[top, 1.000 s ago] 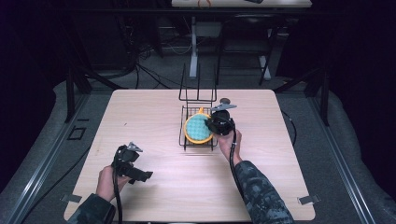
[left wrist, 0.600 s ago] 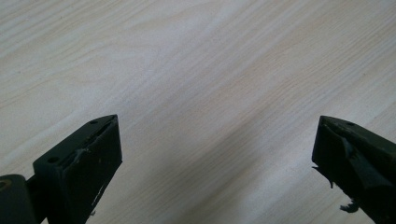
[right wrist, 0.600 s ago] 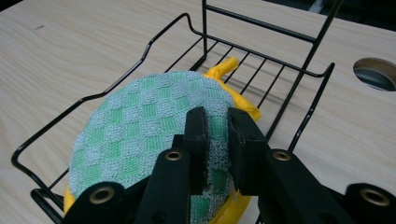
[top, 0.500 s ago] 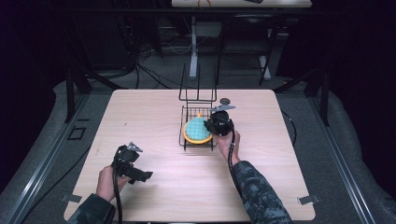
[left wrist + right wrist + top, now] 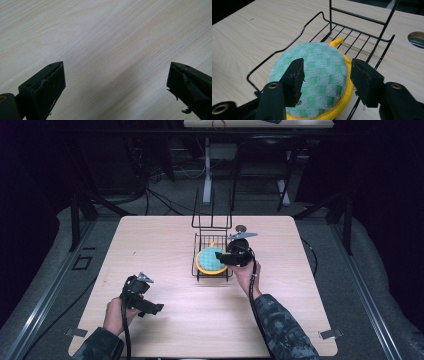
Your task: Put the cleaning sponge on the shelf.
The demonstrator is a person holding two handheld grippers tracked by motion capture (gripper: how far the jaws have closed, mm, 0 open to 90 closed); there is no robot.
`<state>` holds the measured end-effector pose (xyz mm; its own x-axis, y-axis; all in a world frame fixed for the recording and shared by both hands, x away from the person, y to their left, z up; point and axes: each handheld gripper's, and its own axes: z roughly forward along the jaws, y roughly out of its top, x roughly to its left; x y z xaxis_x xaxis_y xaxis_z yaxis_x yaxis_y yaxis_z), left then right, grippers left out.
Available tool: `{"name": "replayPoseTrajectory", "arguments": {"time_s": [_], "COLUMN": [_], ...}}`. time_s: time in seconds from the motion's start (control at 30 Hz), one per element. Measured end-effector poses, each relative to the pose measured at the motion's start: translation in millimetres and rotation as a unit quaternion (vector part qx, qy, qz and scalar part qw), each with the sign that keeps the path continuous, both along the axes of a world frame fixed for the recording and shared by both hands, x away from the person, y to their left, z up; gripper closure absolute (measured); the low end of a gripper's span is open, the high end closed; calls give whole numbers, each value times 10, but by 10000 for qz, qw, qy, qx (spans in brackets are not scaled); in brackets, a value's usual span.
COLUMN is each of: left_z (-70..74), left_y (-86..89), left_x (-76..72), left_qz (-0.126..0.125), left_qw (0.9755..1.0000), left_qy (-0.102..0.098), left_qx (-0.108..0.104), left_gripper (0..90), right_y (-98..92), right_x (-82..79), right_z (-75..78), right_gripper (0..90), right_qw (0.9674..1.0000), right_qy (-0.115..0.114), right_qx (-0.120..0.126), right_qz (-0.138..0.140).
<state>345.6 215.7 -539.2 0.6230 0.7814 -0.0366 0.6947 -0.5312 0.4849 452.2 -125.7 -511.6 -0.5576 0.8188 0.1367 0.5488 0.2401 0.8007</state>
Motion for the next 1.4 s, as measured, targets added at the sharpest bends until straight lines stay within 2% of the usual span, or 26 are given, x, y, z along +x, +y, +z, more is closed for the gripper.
{"name": "replayPoseTrajectory", "arguments": {"time_s": [0.33,0.5,0.7,0.87,1.0,1.37,1.4], "left_z": [-4,-4,-4,-4,-3,3,7], "left_y": [-23,-51,-45,-71,-71,-70,-65], "left_x": [-11,-9,-10,-2,-2,6,5], "left_qz": [18,-42,-40,-86,-62,-76,-77], "left_qw": [10000,10000,10000,9999,9999,9999,9999], "left_qy": [-2,8,5,8,5,-20,-20], "left_qx": [38,49,32,89,88,103,111], "left_gripper": [17,17,16,16,16,15,15], "right_y": [-113,-176,-219,-262,-318,-591,-669], "right_x": [-220,-306,-412,-506,-571,-756,-811], "right_z": [115,186,262,318,342,413,434], "right_gripper": [216,163,132,42,0,0,0], "right_qw": [9998,9994,9988,9975,9970,9977,9979], "right_qy": [15,-54,-19,-43,49,25,-29], "right_qx": [-61,-130,-209,-357,-404,-431,-443], "right_qz": [196,311,434,610,655,517,466]}}
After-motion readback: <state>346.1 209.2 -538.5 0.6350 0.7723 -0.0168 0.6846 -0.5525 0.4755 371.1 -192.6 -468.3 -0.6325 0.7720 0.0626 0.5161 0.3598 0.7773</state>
